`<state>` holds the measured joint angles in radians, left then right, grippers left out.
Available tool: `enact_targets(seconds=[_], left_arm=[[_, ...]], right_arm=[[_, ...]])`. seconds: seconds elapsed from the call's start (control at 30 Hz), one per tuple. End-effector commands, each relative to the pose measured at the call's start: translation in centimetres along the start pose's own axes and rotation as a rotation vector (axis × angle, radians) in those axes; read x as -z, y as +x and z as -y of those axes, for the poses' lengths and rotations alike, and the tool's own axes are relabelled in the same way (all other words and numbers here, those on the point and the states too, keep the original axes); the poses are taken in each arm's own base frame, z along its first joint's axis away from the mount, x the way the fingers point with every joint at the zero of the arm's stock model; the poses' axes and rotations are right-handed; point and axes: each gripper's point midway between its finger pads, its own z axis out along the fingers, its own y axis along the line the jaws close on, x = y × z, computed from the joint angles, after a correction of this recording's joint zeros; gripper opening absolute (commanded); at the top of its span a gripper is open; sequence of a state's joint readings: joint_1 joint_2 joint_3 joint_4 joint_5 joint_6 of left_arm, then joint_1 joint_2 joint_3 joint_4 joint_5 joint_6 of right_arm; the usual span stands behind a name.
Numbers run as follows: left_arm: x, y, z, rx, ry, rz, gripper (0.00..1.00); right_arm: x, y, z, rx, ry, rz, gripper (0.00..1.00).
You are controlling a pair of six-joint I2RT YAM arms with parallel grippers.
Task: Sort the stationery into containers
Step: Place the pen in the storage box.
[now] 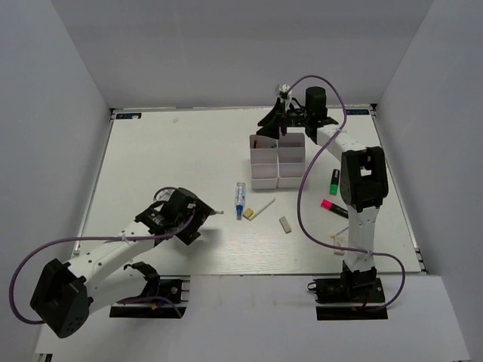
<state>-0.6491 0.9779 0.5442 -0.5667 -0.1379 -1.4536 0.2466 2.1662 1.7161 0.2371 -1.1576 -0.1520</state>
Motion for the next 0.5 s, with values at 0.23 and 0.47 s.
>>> enact_targets(seconds=[0.23, 0.47], left_arm=[[-1.6, -1.3, 3.5, 0.033, -0.058, 0.040, 0.93], [-2.6, -1.3, 2.8, 0.037, -0.149, 0.040, 0.81]], right_arm=[[3.8, -4.2, -3.5, 0.019, 0.018, 0.082, 0.45], [7.5, -8.5, -6.5, 0.087, 0.215, 0.054, 0.23]])
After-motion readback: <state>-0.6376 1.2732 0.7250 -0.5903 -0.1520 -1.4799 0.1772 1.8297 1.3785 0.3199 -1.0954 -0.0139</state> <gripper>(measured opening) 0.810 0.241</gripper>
